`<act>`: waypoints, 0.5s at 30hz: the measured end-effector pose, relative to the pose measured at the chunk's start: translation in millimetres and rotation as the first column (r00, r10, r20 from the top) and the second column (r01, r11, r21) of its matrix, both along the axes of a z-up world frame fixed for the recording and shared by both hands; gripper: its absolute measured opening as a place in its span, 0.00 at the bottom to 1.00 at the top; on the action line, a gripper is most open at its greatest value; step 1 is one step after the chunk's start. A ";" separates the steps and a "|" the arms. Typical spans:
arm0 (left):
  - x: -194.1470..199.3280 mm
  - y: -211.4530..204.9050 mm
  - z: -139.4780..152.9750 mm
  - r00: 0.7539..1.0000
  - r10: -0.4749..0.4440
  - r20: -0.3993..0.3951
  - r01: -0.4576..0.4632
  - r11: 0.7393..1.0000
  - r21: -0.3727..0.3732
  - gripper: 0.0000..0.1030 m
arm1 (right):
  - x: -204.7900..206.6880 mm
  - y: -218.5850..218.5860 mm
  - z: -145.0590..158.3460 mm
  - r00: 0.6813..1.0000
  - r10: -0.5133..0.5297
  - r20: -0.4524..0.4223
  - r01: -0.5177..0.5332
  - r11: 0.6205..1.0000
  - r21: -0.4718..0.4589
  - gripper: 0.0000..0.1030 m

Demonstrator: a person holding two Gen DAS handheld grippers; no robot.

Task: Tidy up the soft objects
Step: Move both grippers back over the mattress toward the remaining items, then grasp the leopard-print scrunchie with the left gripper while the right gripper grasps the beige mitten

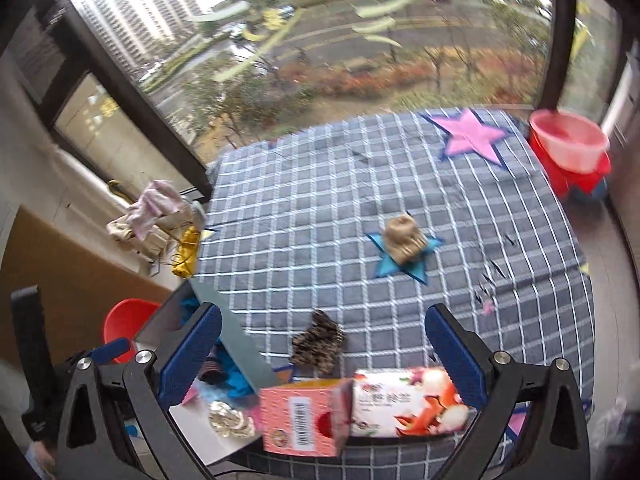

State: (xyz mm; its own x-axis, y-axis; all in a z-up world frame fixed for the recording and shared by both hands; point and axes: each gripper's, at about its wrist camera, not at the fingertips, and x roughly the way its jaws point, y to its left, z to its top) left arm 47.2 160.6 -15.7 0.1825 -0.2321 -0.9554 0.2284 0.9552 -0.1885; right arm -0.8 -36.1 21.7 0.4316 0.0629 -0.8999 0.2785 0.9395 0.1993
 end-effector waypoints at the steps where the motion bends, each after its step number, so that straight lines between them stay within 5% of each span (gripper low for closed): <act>1: 7.4 -12.5 -8.4 0.999 -0.019 -0.034 0.019 1.000 0.011 1.00 | -2.9 -10.8 -8.0 1.000 -0.018 -0.022 0.018 1.000 0.004 1.00; 8: 35.3 -83.5 -78.0 0.962 -0.076 -0.264 0.105 0.990 0.097 1.00 | -4.6 -80.1 -68.1 0.977 -0.112 -0.183 0.125 0.990 0.063 1.00; 15: 49.4 -113.5 -130.5 0.923 -0.038 -0.382 0.123 0.972 0.202 1.00 | 29.9 -109.9 -109.0 0.964 -0.061 -0.257 0.088 0.992 0.095 1.00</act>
State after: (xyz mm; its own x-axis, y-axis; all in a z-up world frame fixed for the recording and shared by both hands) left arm 96.6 47.0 -146.2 -0.2072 -0.0096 -0.9782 0.2600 0.9635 -0.0645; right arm 29.1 -146.0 -87.3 0.1973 0.1389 -0.9705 0.4011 0.8918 0.2092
